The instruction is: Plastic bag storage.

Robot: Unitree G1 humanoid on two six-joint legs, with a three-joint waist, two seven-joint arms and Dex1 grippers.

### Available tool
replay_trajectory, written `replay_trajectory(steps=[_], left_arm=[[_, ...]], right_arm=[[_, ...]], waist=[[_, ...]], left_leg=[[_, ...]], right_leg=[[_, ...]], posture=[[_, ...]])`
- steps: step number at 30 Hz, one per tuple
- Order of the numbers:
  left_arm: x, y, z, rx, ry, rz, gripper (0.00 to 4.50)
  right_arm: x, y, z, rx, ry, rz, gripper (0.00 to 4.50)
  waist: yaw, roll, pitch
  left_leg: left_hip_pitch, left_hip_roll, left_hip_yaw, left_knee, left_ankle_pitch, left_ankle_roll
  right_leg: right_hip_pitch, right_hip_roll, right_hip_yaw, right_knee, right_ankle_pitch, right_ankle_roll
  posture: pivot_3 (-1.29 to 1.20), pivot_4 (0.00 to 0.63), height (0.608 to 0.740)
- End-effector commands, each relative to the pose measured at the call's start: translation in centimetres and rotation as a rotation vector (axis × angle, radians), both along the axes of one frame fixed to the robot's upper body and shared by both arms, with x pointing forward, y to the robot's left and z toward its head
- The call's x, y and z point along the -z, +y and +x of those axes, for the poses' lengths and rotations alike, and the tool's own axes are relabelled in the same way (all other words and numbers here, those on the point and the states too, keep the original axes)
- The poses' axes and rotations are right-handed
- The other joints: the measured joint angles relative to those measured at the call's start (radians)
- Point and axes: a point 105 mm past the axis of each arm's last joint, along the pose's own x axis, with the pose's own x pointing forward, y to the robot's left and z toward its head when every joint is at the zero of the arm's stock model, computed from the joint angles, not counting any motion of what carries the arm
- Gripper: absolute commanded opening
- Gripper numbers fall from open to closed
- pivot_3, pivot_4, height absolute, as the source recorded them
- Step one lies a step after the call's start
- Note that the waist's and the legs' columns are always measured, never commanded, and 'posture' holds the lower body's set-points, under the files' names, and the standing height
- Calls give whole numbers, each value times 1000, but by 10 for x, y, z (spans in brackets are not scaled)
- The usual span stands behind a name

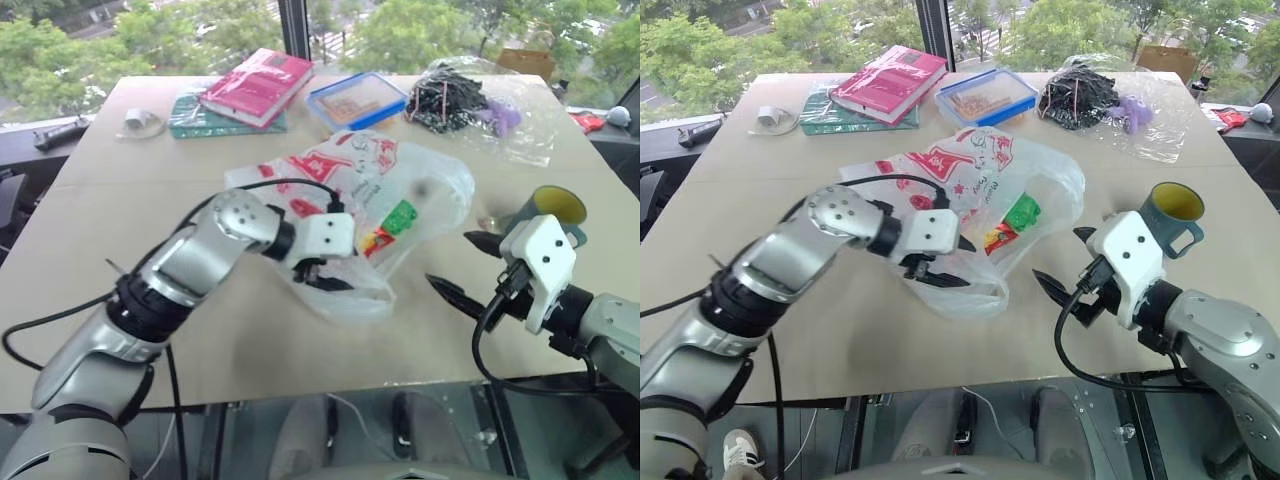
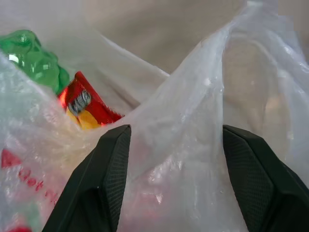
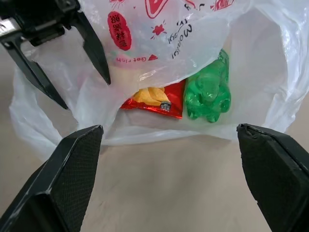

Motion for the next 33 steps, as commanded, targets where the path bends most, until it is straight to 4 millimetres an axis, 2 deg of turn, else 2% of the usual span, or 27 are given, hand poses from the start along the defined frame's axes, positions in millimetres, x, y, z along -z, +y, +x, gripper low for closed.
replay_trajectory(steps=[1, 2, 5, 9, 10, 11, 14, 16, 19, 21, 23, 26, 30, 33], left_arm=[[-1, -15, 5, 33, -74, -24, 3007], [1, -19, 6, 40, -84, -32, 3007], [6, -24, 14, 42, -155, -50, 2162], [-8, -19, 27, -6, -286, -149, 307], [-17, -15, 33, -46, -340, -197, 39], [-22, -12, 37, -73, -376, -231, 39], [-60, 1, 48, -171, -566, -425, 39], [-88, 15, 49, -236, -695, -552, 39], [-113, 33, 46, -300, -822, -666, 39], [-131, 49, 45, -371, -898, -738, 39], [-140, 58, 43, -414, -933, -775, 39], [-141, 62, 40, -451, -940, -786, 39], [-136, 59, 35, -462, -926, -783, 39], [-134, 56, 32, -466, -917, -785, 39]], right_arm=[[-10, 0, -5, 8, -59, -9, 4500], [-9, -1, -5, 12, -58, -10, 4500], [-8, -2, -7, 17, -50, -14, 4500], [-6, -6, -8, 38, -46, -17, 4500], [-6, -8, -7, 49, -47, -22, 4500], [-6, -9, -7, 57, -49, -25, 4500], [-2, -21, 5, 140, -42, -45, 4500], [2, -34, 20, 232, -33, -40, 4500], [8, -48, 42, 338, -20, -13, 4500], [16, -61, 64, 416, -7, -12, 4500], [23, -71, 83, 484, 3, -4, 4500], [31, -85, 107, 579, 16, 33, 4500], [35, -91, 125, 621, 7, 55, 4500], [38, -92, 131, 639, 8, 62, 4500]], waist=[[0, 0, 0], [0, 0, 0], [-1, 0, 0], [-3, 0, 0], [-3, 0, 0], [-2, 0, 0], [-1, 0, 0], [-2, -1, 0], [-2, -1, -1], [-2, -1, -1], [-3, -1, -1], [-3, -1, -1], [-2, -1, -1], [-1, -1, -1]], left_leg=[[0, 0, 0, 0, 0, 0], [0, 0, 0, 0, 0, 0], [0, 0, 0, 0, 0, 0], [1, 1, 0, 0, 0, 0], [1, 1, 0, 0, 0, 0], [1, 2, 0, 0, 0, 0], [1, 2, 0, 0, 0, 0], [1, 2, 0, 0, 0, 0], [1, 1, 1, 1, 0, 0], [1, 1, 1, 0, 0, 0], [1, 1, 1, 1, 0, 0], [1, 0, 2, 0, 0, 0], [1, 0, 2, 0, 0, 0], [0, 0, 2, 0, 0, 0]], right_leg=[[0, 0, 0, 0, 0, 0], [0, 0, 0, 0, 0, 0], [0, 0, 0, 0, 0, 0], [0, 1, 1, 0, 0, 0], [0, 0, 1, 0, 0, 0], [0, 0, 1, 0, 0, 0], [0, 0, 0, 0, 0, 0], [0, -1, 0, 0, 0, 0], [0, -1, 0, 0, 1, 0], [0, -1, 0, 1, 1, 0], [0, -1, 0, 1, 1, 0], [0, -1, 1, 0, 1, 0], [0, -1, 0, 0, 1, 0], [0, -1, 0, 0, 1, 0]], posture=[[0, 150, 740], [0, 150, 740], [0, 150, 740], [0, 150, 740], [0, 150, 740], [0, 150, 740], [0, 150, 740], [0, 150, 740], [0, 150, 740], [0, 150, 740], [0, 150, 740], [0, 150, 740], [0, 150, 740], [0, 150, 740]])
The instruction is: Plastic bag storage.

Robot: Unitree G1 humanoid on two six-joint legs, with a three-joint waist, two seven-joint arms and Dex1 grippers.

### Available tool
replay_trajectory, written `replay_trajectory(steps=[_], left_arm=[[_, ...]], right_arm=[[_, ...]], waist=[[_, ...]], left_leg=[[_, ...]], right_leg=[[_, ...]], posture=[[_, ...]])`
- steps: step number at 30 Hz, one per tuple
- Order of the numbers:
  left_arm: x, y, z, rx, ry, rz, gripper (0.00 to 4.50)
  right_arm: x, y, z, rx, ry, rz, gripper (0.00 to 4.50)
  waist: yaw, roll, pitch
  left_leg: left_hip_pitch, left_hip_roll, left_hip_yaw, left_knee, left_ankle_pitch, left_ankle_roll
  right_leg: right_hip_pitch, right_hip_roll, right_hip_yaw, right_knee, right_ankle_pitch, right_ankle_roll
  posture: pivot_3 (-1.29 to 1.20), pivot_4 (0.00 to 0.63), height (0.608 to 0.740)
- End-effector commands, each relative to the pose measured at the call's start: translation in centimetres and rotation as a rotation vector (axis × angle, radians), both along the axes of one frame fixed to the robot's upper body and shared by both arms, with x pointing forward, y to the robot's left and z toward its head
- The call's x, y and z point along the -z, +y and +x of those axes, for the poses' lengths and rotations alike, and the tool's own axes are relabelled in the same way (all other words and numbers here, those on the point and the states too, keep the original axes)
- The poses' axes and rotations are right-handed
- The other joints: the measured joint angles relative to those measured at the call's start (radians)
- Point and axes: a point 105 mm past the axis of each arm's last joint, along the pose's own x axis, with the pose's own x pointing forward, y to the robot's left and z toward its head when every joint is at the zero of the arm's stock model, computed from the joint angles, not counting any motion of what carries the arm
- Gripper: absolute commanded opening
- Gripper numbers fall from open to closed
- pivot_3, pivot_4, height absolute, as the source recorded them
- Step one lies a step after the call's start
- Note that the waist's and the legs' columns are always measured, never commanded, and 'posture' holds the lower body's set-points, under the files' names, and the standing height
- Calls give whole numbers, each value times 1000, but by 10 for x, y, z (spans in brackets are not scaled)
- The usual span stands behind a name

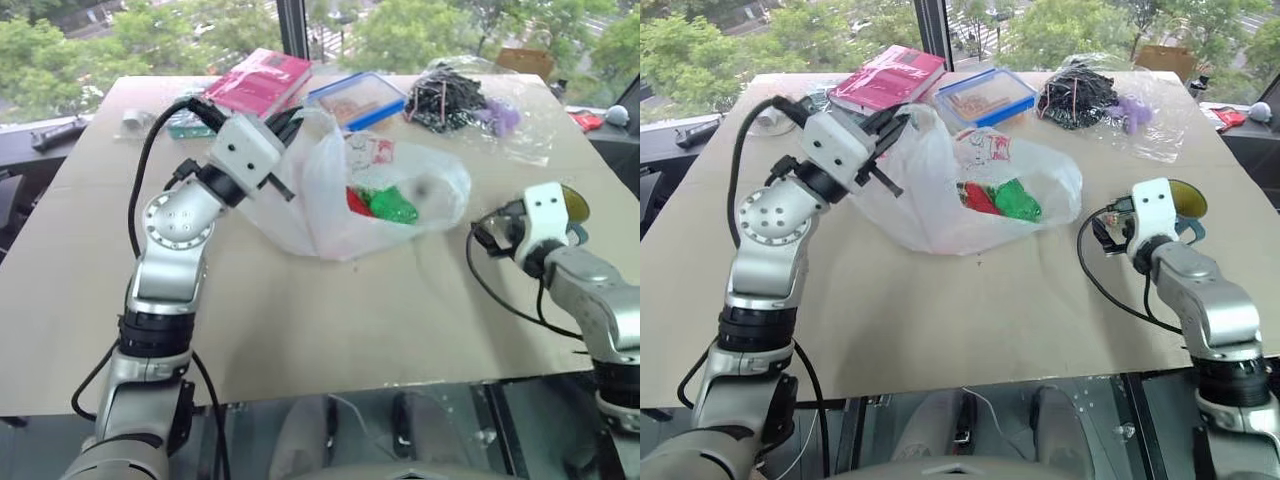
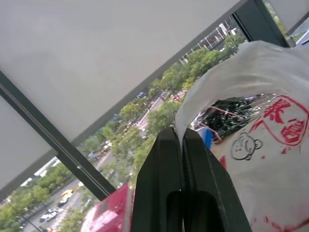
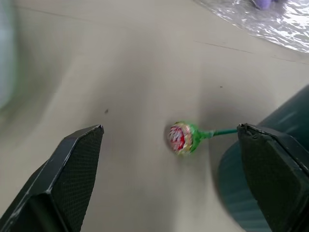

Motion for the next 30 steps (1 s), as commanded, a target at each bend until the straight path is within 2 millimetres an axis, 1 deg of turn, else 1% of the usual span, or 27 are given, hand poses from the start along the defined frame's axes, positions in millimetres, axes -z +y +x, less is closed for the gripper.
replay_trajectory(steps=[1, 3, 6, 8, 10, 12, 13, 16, 23, 24, 25, 26, 27, 28, 29, 30], left_arm=[[-11, -5, -12, 18, -40, -16, 39], [-6, -7, -16, 51, 5, -41, 39], [5, -10, -25, 142, 122, -120, 39], [12, -11, -31, 196, 184, -141, 39], [17, -13, -37, 241, 242, -155, 39], [20, -12, -41, 236, 241, -118, 39], [21, -13, -45, 271, 275, -123, 39], [15, -8, -51, 310, 311, -167, 39], [10, -1, -50, 278, 307, -185, 39], [9, 0, -49, 273, 305, -185, 0], [9, 1, -49, 269, 304, -185, 0], [9, 1, -48, 267, 303, -184, 0], [9, 1, -48, 265, 303, -184, 0], [9, 1, -48, 263, 302, -185, 0], [9, 2, -48, 257, 299, -185, 0], [9, 2, -47, 253, 297, -185, 0]], right_arm=[[-10, -3, 6, 23, -57, -2, 4500], [-3, -1, 11, 31, -51, 6, 4500], [4, 1, 16, 42, -46, 16, 4500], [9, 2, 18, 41, -41, 9, 4500], [12, 2, 19, 39, -38, 12, 4500], [14, 4, 22, 39, -40, 15, 4500], [15, 4, 23, 40, -40, 18, 4500], [16, 4, 25, 43, -48, 24, 4500], [21, 3, 32, 52, -51, 27, 4500], [22, 3, 33, 55, -52, 25, 3983], [23, 2, 34, 58, -53, 24, 3737], [23, 2, 35, 61, -55, 23, 3186], [23, 2, 35, 63, -57, 22, 2830], [24, 2, 36, 63, -57, 21, 2286], [23, 2, 36, 63, -59, 19, 1997], [23, 2, 36, 63, -61, 17, 1575]], waist=[[-1, 0, 0], [-2, 0, 0], [-4, 0, 0], [-6, 0, 0], [-7, 0, 0], [-8, 0, 0], [-10, 1, 0], [-13, 1, 0], [-20, 1, 0], [-21, 1, 0], [-23, 1, 0], [-24, 1, 0], [-25, 1, 0], [-25, 1, 0], [-26, 1, 0], [-26, 1, 0]], left_leg=[[0, 0, 0, 0, 0, 0], [1, 0, 0, 0, 0, 0], [1, 1, 0, 0, 0, 0], [1, 2, 0, 0, 0, 0], [1, 2, 0, 0, 0, 0], [1, 1, 0, 0, 0, 0], [1, 1, 0, 0, 0, 0], [1, 1, 0, 0, 0, 0], [1, 0, 0, 0, 0, 0], [1, 0, 0, 0, 0, 0], [1, 0, 0, 0, 0, 0], [1, 0, 0, 0, 0, 0], [1, 0, 0, 0, 0, 0], [1, 0, 0, 0, 0, -1], [1, 0, 0, 0, 0, -1], [1, 0, 0, 0, 0, -1]], right_leg=[[0, 0, 0, 0, 0, 0], [0, 0, 0, 0, 0, 0], [0, 0, 0, 1, 0, 0], [0, 0, 0, 1, 0, 0], [0, 0, 0, 1, 0, 0], [0, 0, 0, 2, 0, 0], [0, 0, 0, 2, 0, 0], [0, 0, 0, 2, 0, 0], [0, 0, 0, 2, 0, 0], [0, 0, 0, 2, 0, 0], [0, 0, 0, 2, 0, 0], [0, 0, 0, 2, 0, 0], [0, 0, 1, 2, 0, 0], [0, 1, 1, 2, 0, 0], [0, 0, 1, 2, 0, 0], [0, 1, 1, 2, 0, 0]], posture=[[0, 150, 740], [0, 150, 740], [0, 150, 740], [0, 150, 740], [0, 150, 740], [0, 150, 740], [0, 150, 740], [0, 150, 740], [0, 150, 740], [0, 150, 740], [0, 150, 740], [0, 150, 740], [0, 150, 740], [0, 150, 740], [0, 150, 740], [0, 150, 740]])
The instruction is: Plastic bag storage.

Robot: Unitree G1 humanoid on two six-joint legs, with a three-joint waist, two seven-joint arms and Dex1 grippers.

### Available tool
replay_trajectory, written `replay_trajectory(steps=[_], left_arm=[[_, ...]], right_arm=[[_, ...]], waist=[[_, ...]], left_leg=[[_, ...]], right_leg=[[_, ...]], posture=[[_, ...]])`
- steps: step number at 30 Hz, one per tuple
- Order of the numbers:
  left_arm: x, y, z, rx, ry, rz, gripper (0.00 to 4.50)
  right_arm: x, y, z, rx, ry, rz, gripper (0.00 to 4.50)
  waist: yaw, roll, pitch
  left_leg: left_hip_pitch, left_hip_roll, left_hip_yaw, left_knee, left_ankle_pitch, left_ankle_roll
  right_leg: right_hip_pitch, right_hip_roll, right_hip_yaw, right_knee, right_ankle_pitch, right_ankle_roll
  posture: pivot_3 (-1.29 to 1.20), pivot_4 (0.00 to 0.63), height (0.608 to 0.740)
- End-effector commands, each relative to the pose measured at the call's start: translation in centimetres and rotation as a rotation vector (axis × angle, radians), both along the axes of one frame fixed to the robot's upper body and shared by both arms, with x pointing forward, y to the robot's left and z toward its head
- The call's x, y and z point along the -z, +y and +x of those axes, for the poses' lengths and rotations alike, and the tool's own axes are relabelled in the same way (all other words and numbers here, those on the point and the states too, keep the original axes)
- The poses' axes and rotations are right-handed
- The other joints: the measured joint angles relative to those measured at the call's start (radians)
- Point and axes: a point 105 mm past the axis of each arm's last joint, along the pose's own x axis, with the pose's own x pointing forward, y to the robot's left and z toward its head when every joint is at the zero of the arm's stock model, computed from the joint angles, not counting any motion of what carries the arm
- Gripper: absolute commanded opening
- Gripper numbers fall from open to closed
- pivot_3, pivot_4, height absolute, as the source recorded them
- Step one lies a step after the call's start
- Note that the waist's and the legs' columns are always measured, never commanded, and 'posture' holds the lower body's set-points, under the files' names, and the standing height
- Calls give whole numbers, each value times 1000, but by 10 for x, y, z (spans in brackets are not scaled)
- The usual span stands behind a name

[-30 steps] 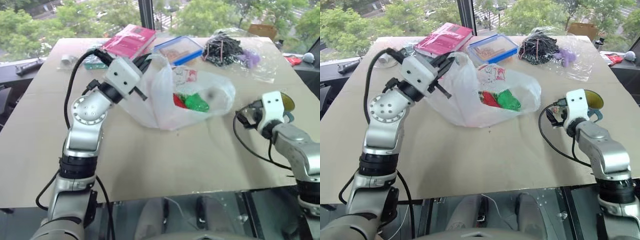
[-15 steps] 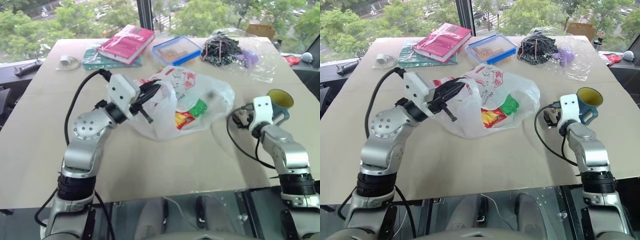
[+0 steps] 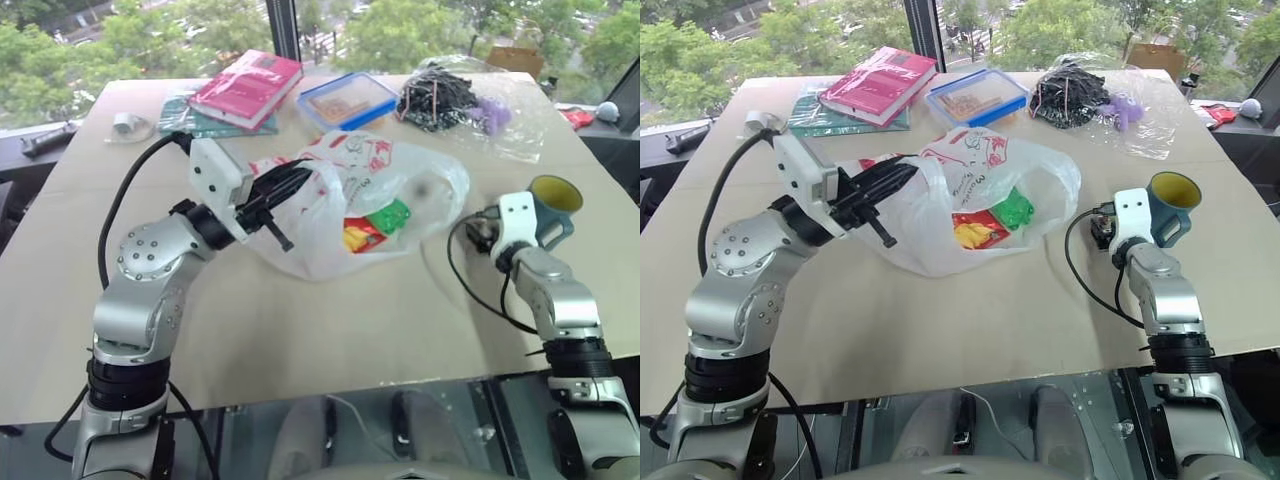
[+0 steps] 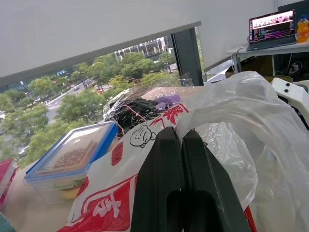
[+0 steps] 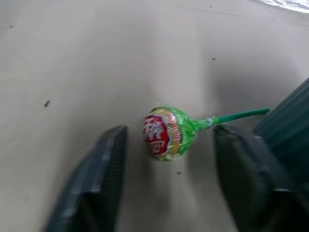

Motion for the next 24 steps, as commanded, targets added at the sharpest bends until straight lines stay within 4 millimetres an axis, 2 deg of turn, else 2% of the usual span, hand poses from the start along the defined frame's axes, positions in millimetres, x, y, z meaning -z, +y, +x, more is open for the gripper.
replay_trajectory(steps=[1, 2, 6, 9, 12, 16, 18, 21, 24], left_arm=[[-15, 4, -5, -20, -72, -2, 0], [-14, 4, -5, -22, -73, -2, 0], [-14, 5, -4, -29, -75, -9, 0], [-15, 6, -3, -30, -71, -21, 0], [-15, 6, -2, -28, -66, -28, 0], [-18, 7, 1, -21, -61, -40, 0], [-19, 7, 3, -18, -59, -45, 0], [-21, 6, 3, -8, -61, -46, 0], [-21, 5, 3, 2, -63, -41, 0]], right_arm=[[-16, -2, 3, 0, -66, -5, 1086], [-17, -1, 1, -5, -74, -11, 637], [-26, 5, -11, -65, -107, -37, 576], [-38, 20, -30, -165, -140, -24, 576], [-52, 44, -60, -332, -163, 26, 576], [-74, 88, -122, -662, -141, 190, 576], [-79, 100, -146, -773, -103, 242, 576], [-82, 107, -158, -843, -59, 267, 576], [-81, 111, -161, -879, -5, 293, 576]], waist=[[0, 0, 0], [0, 0, 0], [2, 0, 0], [2, 0, 0], [2, 0, 0], [3, 0, 0], [3, 0, 0], [3, 0, 0], [3, 0, 0]], left_leg=[[0, 0, 0, 0, 0, 0], [0, 0, 0, 0, 0, 0], [0, 0, 0, 0, 0, 0], [0, 1, 0, 0, 0, 0], [0, 1, -1, -1, 0, 0], [0, 2, -2, -1, 0, 1], [0, 2, -2, -1, 0, 1], [1, 2, -2, -1, -1, 1], [2, 1, -2, -1, -1, 1]], right_leg=[[0, 0, 0, 0, 0, 0], [0, 0, 0, 0, 0, 0], [0, 0, 0, 0, 0, 0], [0, 0, 0, 0, 0, 0], [0, 0, 0, 0, 0, 0], [0, 0, -1, 0, 0, 0], [1, -1, -1, -1, 0, 0], [2, -1, -1, -1, 0, 0], [2, -1, -1, -1, 0, 0]], posture=[[0, 150, 740], [0, 150, 740], [0, 150, 740], [0, 150, 740], [0, 150, 740], [0, 150, 740], [0, 150, 740], [0, 150, 740], [0, 150, 740]])
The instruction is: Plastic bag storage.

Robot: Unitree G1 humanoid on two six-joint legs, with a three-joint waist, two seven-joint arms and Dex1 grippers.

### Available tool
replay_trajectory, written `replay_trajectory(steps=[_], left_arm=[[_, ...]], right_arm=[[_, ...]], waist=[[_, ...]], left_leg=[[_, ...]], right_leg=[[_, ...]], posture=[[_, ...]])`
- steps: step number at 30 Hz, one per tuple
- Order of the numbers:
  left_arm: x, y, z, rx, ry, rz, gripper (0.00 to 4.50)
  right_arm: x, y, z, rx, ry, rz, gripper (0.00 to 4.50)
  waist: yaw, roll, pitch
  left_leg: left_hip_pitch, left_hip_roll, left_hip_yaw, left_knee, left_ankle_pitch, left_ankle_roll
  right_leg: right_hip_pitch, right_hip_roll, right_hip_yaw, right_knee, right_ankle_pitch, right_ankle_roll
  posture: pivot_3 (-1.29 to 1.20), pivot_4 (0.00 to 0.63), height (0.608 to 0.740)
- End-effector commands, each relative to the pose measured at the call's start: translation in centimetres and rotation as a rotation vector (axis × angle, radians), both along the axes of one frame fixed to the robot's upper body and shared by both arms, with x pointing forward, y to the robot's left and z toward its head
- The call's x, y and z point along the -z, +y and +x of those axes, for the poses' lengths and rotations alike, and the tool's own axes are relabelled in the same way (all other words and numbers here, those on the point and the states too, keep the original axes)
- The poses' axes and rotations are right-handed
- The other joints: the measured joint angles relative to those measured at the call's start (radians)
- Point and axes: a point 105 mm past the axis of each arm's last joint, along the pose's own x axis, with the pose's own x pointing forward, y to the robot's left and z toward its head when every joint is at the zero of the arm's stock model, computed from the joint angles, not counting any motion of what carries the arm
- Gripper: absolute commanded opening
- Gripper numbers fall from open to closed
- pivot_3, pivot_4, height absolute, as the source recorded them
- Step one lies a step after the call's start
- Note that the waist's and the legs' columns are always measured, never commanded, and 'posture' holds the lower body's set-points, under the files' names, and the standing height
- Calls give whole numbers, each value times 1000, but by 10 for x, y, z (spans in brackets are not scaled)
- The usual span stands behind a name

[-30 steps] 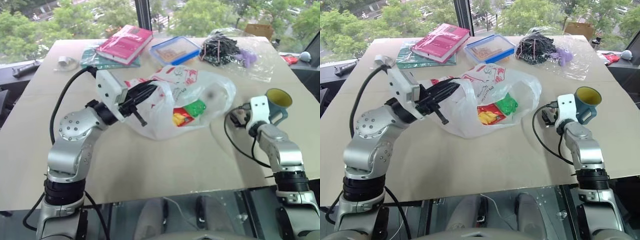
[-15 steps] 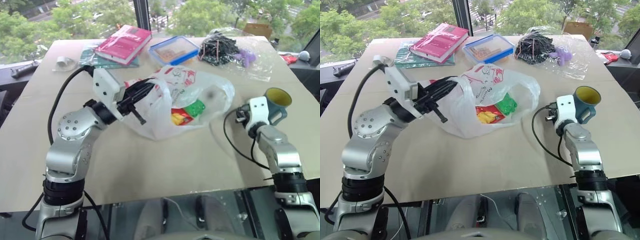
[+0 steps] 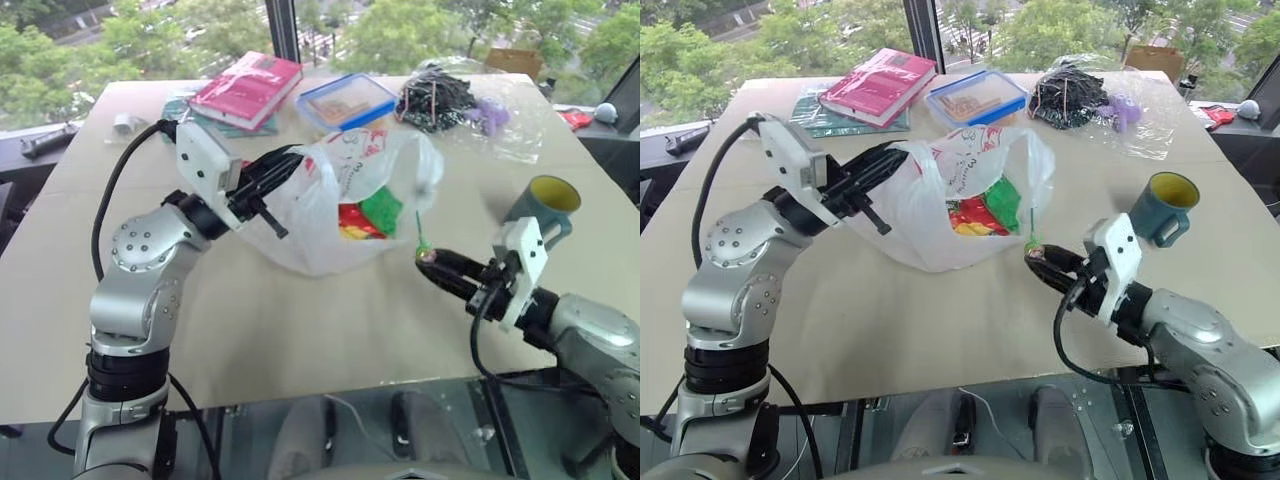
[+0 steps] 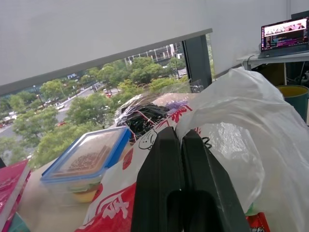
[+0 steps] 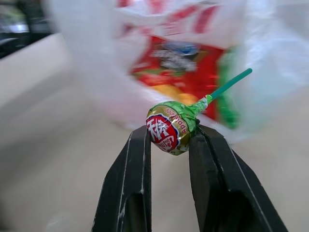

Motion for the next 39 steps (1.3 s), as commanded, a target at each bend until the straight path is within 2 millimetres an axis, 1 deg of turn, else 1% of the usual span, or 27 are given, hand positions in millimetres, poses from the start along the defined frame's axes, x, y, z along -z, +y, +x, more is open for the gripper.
replay_trajectory(steps=[1, 5, 6, 8, 10, 11, 14, 15, 16, 17, 18, 20, 22, 23, 24, 25, 26, 27, 28, 29, 30, 33, 36, 37, 39], left_arm=[[-12, -3, -5, 26, -50, -3, 0], [-14, -2, -7, 24, -57, -1, 0], [-13, -2, -8, 25, -57, -2, 0], [-12, -4, -11, 34, -58, 2, 0], [-12, -4, -14, 42, -57, -4, 0], [-13, -4, -17, 46, -56, -11, 0], [-14, -4, -21, 52, -53, -18, 0], [-15, -4, -22, 53, -54, -25, 0], [-16, -4, -23, 55, -54, -31, 0], [-17, -4, -25, 54, -54, -34, 0], [-17, -3, -26, 50, -54, -37, 0], [-17, -2, -27, 39, -53, -40, 0], [-17, -1, -26, 28, -53, -44, 0], [-17, 0, -26, 21, -52, -47, 0], [-16, 1, -26, 16, -51, -48, 0], [-16, 2, -26, 7, -50, -51, 0], [-16, 3, -25, -3, -49, -57, 0], [-16, 4, -24, -9, -49, -61, 0], [-15, 5, -23, -15, -48, -68, 0], [-15, 5, -23, -18, -47, -71, 0], [-14, 5, -22, -19, -45, -72, 0], [-12, 5, -18, -24, -42, -83, 0], [-11, 3, -13, -14, -41, -92, 0], [-10, 3, -12, -10, -40, -93, 0], [-9, 1, -9, 1, -39, -95, 0]], right_arm=[[-8, 5, -6, -51, 14, 13, 576], [-10, 6, -8, -87, 37, 22, 576], [-12, 6, -1, -71, 19, 28, 576], [-14, 4, 18, -17, 11, 38, 576], [-8, 2, 42, 32, 6, 6, 576], [-5, 4, 61, 50, 2, -4, 576], [1, 10, 92, 73, -11, -24, 576], [-1, 16, 107, 83, -27, -25, 576], [-2, 21, 118, 86, -40, -29, 576], [-7, 32, 132, 73, -75, -29, 576], [-12, 43, 141, 48, -103, -23, 576], [-16, 58, 149, -3, -120, -8, 576], [-16, 68, 153, -56, -118, 0, 576], [-14, 72, 153, -86, -120, -8, 576], [-13, 73, 152, -105, -127, -15, 1588], [-13, 72, 151, -102, -147, -28, 1904], [-14, 67, 152, -77, -173, -48, 2348], [-15, 64, 152, -58, -192, -61, 3115], [-14, 58, 147, -53, -215, -90, 3274], [-13, 54, 142, -54, -228, -110, 3748], [-15, 49, 133, -56, -244, -115, 4170], [-23, 26, 94, -42, -294, -143, 4170], [-33, 7, 60, 0, -282, -134, 4170], [-35, -1, 50, 23, -273, -137, 4170], [-37, -17, 41, 110, -266, -164, 4170]], waist=[[0, 0, 0], [1, 0, 0], [1, 0, 0], [-3, 0, 0], [-3, 0, 0], [-3, 0, 0], [-4, 0, 0], [-3, 0, 0], [-3, 0, 0], [-7, 0, 0], [-10, 0, 1], [-9, 1, 1], [-2, 0, 0], [2, 0, 0], [5, 0, 0], [6, 0, 1], [6, 1, 1], [6, 1, 1], [6, 1, 1], [10, 1, 1], [13, 1, 1], [22, 1, 1], [22, 1, 1], [22, 1, 1], [21, 1, 1]], left_leg=[[0, 0, 0, 0, 0, 0], [-1, 0, 0, 0, 0, 0], [-1, 0, 0, 0, 0, 0], [-1, 0, 0, 0, 0, 0], [0, -1, 1, 0, 0, 0], [0, -1, 1, 0, 0, 0], [0, -1, 3, 0, 0, 0], [-1, -1, 3, 0, 0, 0], [-1, -1, 2, 0, 0, 0], [-2, -1, 3, 0, 0, -1], [-1, -1, 4, 0, 0, -1], [-1, -1, 4, 0, 1, -1], [-2, 0, 3, -1, 2, -4], [-2, 0, 2, -2, 3, -4], [-3, 0, 1, -2, 3, -4], [-4, 0, 1, -2, 3, -4], [-4, 0, 1, -2, 2, -4], [-4, -1, 1, -2, 2, -4], [-4, -1, 1, -2, 2, -4], [-4, -1, 1, -2, 2, -3], [-4, -1, 0, -3, 2, -3], [-4, -1, 0, -4, 2, -4], [-4, 0, 0, -4, 2, -4], [-3, 0, 0, -4, 2, -4], [-3, 0, 0, -4, 2, -3]], right_leg=[[0, 0, 0, 0, 0, 0], [0, 0, 0, -1, 0, 0], [0, 0, 0, -1, 0, 0], [0, 0, 0, -1, 0, 0], [0, 0, 1, -1, 0, 0], [0, 1, 1, -1, 0, 0], [-1, 2, 2, 0, 0, 0], [-2, 2, 2, 0, 0, 0], [-2, 2, 2, 0, 0, 0], [-3, 2, 2, 0, 0, 0], [-3, 2, 2, 0, 0, 0], [-3, 3, 3, -1, 0, 0], [-3, 3, 2, -1, 0, 0], [-3, 3, 1, -1, 0, 0], [-3, 2, 0, -3, 0, 0], [-3, 1, -1, -4, 0, 0], [-3, 0, -1, -5, 0, 0], [-3, 0, 0, -5, 0, 0], [-3, 0, 0, -5, 0, 0], [-3, -1, 0, -6, 0, 0], [-3, -1, -1, -6, 0, 0], [-3, -1, -2, -6, 0, 0], [-3, -1, -2, -6, 0, 0], [-2, -1, -2, -6, 0, 0], [-2, 0, -2, -6, 0, 0]], posture=[[0, 150, 740], [0, 150, 740], [0, 150, 740], [0, 150, 740], [0, 150, 740], [0, 150, 740], [0, 150, 740], [0, 150, 740], [0, 150, 740], [0, 150, 740], [0, 150, 740], [0, 150, 740], [0, 150, 740], [0, 150, 740], [0, 150, 740], [0, 150, 740], [0, 150, 740], [0, 150, 740], [0, 150, 740], [0, 150, 740], [0, 150, 740], [0, 150, 740], [0, 150, 740], [0, 150, 740], [0, 150, 740]])
